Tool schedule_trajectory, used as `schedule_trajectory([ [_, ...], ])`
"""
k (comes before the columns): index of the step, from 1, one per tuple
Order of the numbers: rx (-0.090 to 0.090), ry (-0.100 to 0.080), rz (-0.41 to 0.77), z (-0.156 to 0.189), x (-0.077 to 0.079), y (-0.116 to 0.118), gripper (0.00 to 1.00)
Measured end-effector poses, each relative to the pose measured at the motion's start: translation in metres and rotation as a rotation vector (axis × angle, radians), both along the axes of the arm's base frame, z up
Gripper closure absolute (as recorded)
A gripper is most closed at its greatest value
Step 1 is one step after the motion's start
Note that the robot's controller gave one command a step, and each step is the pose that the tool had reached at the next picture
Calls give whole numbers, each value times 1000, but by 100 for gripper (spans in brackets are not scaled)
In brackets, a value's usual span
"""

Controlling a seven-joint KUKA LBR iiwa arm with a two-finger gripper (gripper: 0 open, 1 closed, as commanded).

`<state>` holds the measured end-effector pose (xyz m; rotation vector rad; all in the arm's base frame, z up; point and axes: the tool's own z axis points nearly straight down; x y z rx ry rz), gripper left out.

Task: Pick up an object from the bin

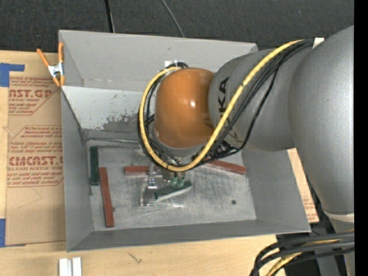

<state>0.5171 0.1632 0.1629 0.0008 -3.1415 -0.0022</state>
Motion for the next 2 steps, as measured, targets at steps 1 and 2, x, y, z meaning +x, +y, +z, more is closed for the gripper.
schedule_trajectory([
  [1,1,1,109,-88,53,-33,100],
  [2,1,1,109,-88,53,-33,100],
])
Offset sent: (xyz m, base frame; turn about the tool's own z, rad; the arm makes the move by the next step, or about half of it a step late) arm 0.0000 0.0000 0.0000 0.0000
